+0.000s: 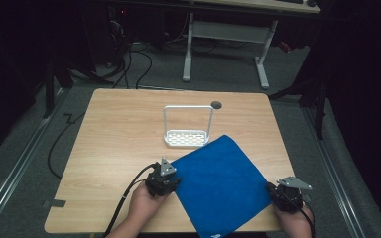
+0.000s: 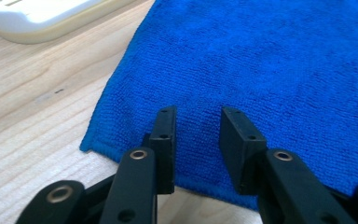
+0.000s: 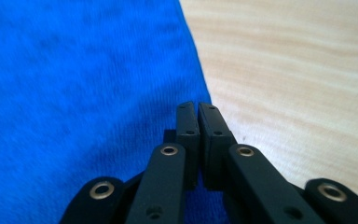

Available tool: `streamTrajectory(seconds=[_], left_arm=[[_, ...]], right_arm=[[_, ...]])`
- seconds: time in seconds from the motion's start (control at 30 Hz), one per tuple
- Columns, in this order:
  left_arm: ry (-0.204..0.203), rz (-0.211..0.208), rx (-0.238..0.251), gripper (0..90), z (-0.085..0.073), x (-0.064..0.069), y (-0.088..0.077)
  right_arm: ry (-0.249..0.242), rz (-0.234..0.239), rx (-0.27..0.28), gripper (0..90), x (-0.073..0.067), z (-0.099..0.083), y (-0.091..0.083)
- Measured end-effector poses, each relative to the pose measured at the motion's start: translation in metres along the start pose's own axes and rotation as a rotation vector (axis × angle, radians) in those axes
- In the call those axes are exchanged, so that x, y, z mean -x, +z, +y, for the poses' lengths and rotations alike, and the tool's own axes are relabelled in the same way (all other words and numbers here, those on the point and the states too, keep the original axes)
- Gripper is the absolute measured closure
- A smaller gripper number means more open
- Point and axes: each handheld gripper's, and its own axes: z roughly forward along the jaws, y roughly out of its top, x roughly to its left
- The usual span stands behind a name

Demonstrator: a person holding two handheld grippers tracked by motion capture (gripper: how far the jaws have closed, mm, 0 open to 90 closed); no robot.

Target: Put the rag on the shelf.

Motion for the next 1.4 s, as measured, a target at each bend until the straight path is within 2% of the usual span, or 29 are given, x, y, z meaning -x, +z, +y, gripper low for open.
streamTrajectory(seconds=[0.17, 0.43, 0.5, 0.57, 0.63, 0.7, 0.8, 0.83, 0.93, 1.0, 1.1, 1.17, 1.23, 1.3, 1.37, 1.4], left_arm=[[0.004, 0.017, 0.005, 68.2, 0.001, -0.004, 0.002], [-0.018, 0.045, -0.001, 68.4, 0.010, -0.022, 0.010], [-0.025, 0.055, 0.001, 68.3, 0.012, -0.027, 0.012], [-0.037, 0.065, 0.005, 68.3, 0.014, -0.032, 0.015], [-0.053, 0.082, 0.008, 68.2, 0.017, -0.040, 0.018], [-0.059, 0.087, 0.007, 67.8, 0.018, -0.043, 0.018], [-0.097, 0.100, 0.029, 67.1, 0.017, -0.052, 0.020], [-0.099, 0.102, 0.031, 66.7, 0.017, -0.052, 0.020], [-0.092, 0.112, 0.029, 65.0, 0.018, -0.051, 0.019], [-0.092, 0.120, 0.043, 63.4, 0.018, -0.050, 0.016], [-0.094, 0.120, 0.052, 63.0, 0.017, -0.051, 0.008], [-0.099, 0.112, 0.059, 62.4, 0.013, -0.050, 0.004], [-0.101, 0.117, 0.066, 62.2, 0.009, -0.049, -0.001], [-0.112, 0.118, 0.077, 60.8, 0.003, -0.050, -0.009], [-0.119, 0.115, 0.080, 60.6, 0.001, -0.051, -0.011], [-0.127, 0.113, 0.088, 59.5, -0.004, -0.052, -0.015]], right_arm=[[0.007, 0.004, 0.000, 89.0, -0.002, -0.004, -0.004], [-0.005, 0.022, -0.014, 89.0, -0.020, -0.018, -0.021], [-0.013, 0.048, -0.015, 88.9, -0.033, -0.027, -0.032], [-0.015, 0.063, -0.014, 88.9, -0.038, -0.030, -0.036], [-0.037, 0.093, -0.016, 88.7, -0.056, -0.038, -0.045], [-0.044, 0.102, -0.016, 88.6, -0.060, -0.039, -0.046], [-0.071, 0.142, -0.010, 88.2, -0.079, -0.043, -0.051], [-0.075, 0.148, -0.009, 87.6, -0.081, -0.043, -0.052], [-0.077, 0.150, 0.010, 86.6, -0.081, -0.042, -0.053], [-0.040, 0.152, 0.066, 85.8, -0.073, -0.037, -0.055], [-0.024, 0.155, 0.081, 85.2, -0.068, -0.032, -0.051], [-0.027, 0.160, 0.086, 83.4, -0.064, -0.021, -0.041], [-0.032, 0.162, 0.087, 82.9, -0.064, -0.017, -0.038], [-0.046, 0.174, 0.088, 81.1, -0.062, -0.002, -0.024], [-0.048, 0.179, 0.091, 80.4, -0.061, 0.002, -0.020], [-0.057, 0.185, 0.093, 79.1, -0.057, 0.009, -0.012]])
